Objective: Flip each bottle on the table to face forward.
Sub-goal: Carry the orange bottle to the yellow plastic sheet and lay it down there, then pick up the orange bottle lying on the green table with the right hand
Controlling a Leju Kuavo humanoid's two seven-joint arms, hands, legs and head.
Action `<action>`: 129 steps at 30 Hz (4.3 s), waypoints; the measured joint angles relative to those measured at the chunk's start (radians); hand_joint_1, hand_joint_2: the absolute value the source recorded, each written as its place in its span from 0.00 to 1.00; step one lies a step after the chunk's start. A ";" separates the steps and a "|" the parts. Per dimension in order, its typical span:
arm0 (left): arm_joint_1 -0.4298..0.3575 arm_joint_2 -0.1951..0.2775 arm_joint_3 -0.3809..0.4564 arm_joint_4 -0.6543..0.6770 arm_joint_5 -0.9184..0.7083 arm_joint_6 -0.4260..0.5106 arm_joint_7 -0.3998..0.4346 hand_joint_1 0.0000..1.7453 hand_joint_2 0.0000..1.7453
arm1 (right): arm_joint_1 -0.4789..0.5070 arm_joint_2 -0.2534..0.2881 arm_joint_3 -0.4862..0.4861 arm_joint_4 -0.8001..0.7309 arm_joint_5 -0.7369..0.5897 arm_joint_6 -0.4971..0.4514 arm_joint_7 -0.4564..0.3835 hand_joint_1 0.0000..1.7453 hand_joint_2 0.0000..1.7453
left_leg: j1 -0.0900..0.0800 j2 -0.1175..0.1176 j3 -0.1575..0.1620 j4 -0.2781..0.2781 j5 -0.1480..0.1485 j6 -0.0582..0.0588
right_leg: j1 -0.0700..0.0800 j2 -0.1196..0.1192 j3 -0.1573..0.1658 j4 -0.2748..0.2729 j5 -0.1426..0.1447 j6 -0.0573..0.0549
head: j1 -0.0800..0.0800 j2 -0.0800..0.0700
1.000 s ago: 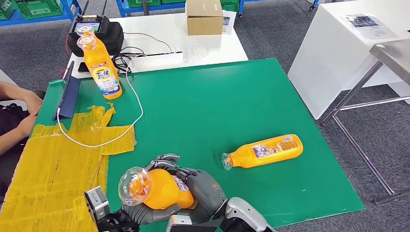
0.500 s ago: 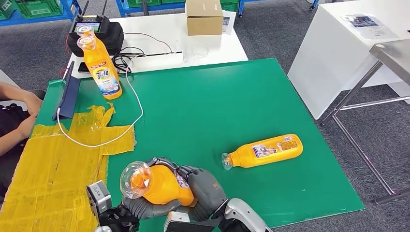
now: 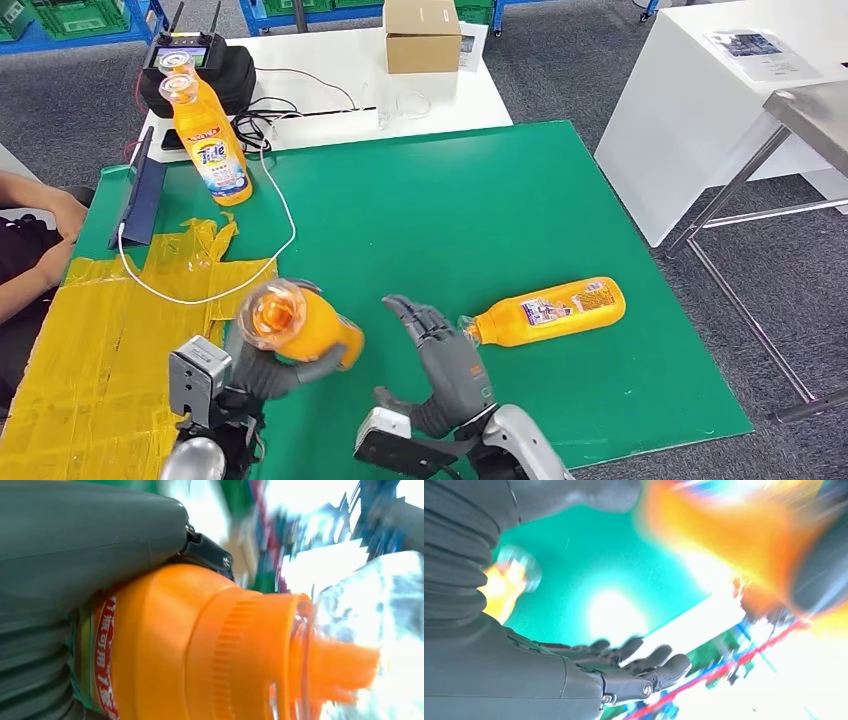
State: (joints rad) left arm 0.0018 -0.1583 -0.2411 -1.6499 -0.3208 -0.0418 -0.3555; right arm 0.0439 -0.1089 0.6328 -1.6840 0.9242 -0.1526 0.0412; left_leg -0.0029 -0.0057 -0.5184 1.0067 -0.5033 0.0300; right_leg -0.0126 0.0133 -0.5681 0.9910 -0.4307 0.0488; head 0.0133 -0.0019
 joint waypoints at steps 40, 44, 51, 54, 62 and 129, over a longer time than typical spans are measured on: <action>-0.564 0.303 -0.055 1.082 -1.178 0.390 0.204 0.00 0.00 | 0.006 -0.684 -0.402 0.120 -0.383 0.473 -0.154 0.00 1.00 | -0.003 -0.004 -0.007 0.001 0.005 0.002 | -0.003 -0.004 -0.005 0.000 0.005 0.002 | 0.000 0.000; -0.563 0.306 -0.061 1.089 -1.152 0.378 0.188 0.00 0.00 | 0.011 -0.684 -0.404 0.120 -0.279 0.423 -0.128 0.00 1.00 | -0.003 -0.004 -0.007 0.001 0.006 0.003 | -0.003 -0.004 -0.005 0.000 0.006 0.002 | 0.000 0.000; -0.558 0.305 -0.080 1.070 -1.110 0.345 0.171 0.00 0.00 | -0.066 -0.607 -0.382 0.189 -0.070 0.350 -0.110 0.00 1.00 | -0.003 -0.004 -0.006 0.001 0.007 0.003 | -0.003 -0.004 -0.005 0.000 0.006 0.003 | 0.000 0.000; -0.555 0.305 -0.082 1.063 -1.105 0.342 0.171 0.00 0.00 | -0.084 -0.586 -0.375 0.210 -0.062 0.348 -0.110 0.00 1.00 | -0.003 -0.004 -0.007 0.001 0.007 0.003 | -0.003 -0.004 -0.005 0.000 0.006 0.003 | 0.000 0.000; -0.543 0.305 -0.096 1.043 -1.064 0.339 0.156 0.00 0.00 | -0.128 -0.531 -0.363 0.266 0.025 0.300 -0.113 0.00 1.00 | -0.003 -0.004 -0.007 0.001 0.007 0.003 | -0.003 -0.004 -0.005 0.000 0.006 0.003 | 0.000 0.000; -0.144 0.013 0.119 0.137 0.294 -0.242 0.058 0.00 0.75 | -0.078 0.170 -0.557 0.178 -0.664 0.263 -0.177 1.00 1.00 | -0.002 -0.007 -0.011 0.001 0.010 0.002 | -0.002 -0.006 -0.007 -0.002 0.008 0.005 | 0.000 0.000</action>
State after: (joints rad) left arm -0.1422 -0.1452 -0.1226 -1.5126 -0.0268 -0.2841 -0.2973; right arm -0.0339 0.0613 0.0755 -1.5062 0.2602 0.1108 -0.1360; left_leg -0.0049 -0.0128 -0.5295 1.0075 -0.4933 0.0315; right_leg -0.0146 0.0071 -0.5747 0.9894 -0.4227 0.0536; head 0.0136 -0.0019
